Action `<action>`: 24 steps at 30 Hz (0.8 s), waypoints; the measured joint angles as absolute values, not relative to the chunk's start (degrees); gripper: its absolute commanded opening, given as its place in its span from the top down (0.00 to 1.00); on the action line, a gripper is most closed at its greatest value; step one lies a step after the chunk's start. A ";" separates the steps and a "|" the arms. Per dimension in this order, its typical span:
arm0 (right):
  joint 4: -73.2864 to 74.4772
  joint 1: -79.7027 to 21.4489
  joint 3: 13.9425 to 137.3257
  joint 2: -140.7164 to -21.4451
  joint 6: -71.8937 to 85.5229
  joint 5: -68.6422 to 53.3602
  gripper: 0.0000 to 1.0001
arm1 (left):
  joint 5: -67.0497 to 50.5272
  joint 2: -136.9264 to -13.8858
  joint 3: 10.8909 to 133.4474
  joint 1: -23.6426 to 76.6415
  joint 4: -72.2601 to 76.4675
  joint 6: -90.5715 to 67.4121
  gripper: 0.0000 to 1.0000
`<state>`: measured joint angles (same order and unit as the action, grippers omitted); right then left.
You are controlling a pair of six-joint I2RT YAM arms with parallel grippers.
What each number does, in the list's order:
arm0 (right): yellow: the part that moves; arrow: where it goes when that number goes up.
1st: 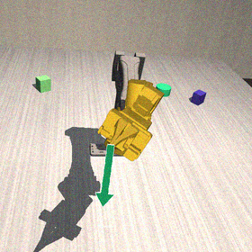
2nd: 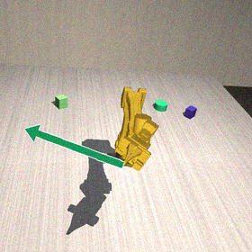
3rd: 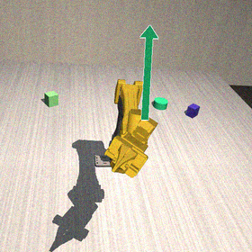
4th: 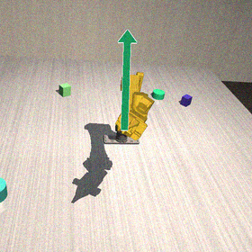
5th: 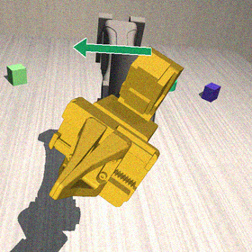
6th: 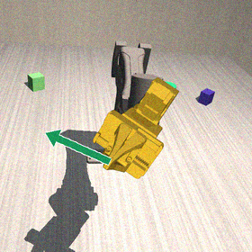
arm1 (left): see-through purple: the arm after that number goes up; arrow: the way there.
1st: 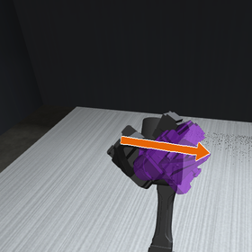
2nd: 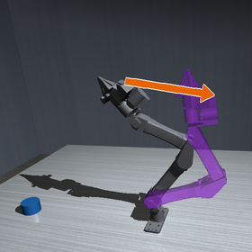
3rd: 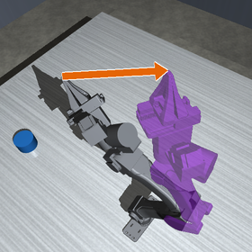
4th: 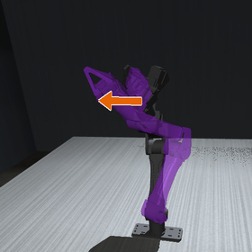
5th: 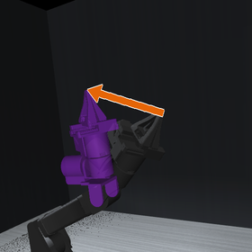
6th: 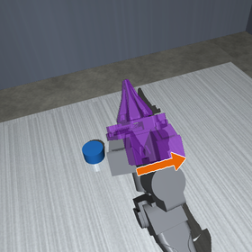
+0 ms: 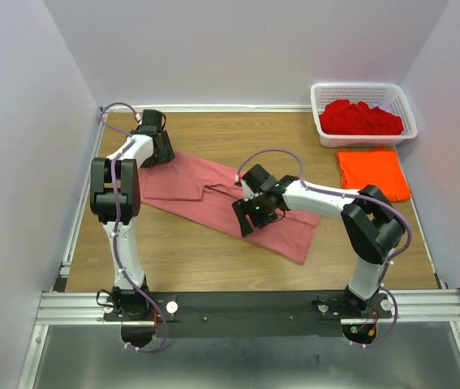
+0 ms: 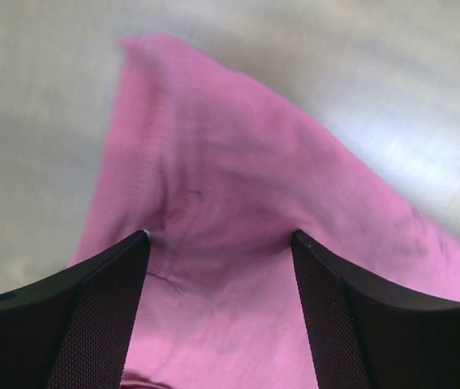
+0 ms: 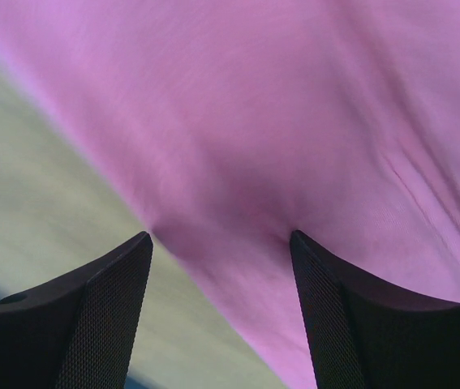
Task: Fold and stack the t-shirts
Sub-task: Fold the tshirt
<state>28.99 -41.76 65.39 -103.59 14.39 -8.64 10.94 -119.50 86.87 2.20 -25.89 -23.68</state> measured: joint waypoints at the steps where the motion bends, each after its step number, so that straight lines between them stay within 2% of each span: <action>1: 30.39 -43.16 66.19 -103.96 14.41 -10.52 0.22 | 10.92 -121.12 89.65 2.24 -26.72 -23.14 0.17; 5: 35.97 -49.78 72.64 -108.81 14.20 -15.62 0.21 | 10.46 -129.32 102.69 2.61 -29.82 -21.78 0.15; 11: 41.36 -52.47 83.33 -116.40 13.78 -22.17 0.19 | 9.78 -137.64 117.03 3.03 -32.67 -20.21 0.09; 15: 43.48 -52.49 86.43 -116.88 13.02 -18.57 0.18 | 9.63 -137.86 119.63 3.09 -32.45 -19.70 0.09; 19: 45.50 -51.48 85.30 -112.53 12.32 -12.40 0.18 | 10.09 -135.72 119.63 3.40 -31.99 -20.03 0.09; 24: 46.92 -46.61 80.62 -103.63 11.66 -6.04 0.21 | 13.50 -126.10 114.83 5.06 -31.64 -22.04 0.12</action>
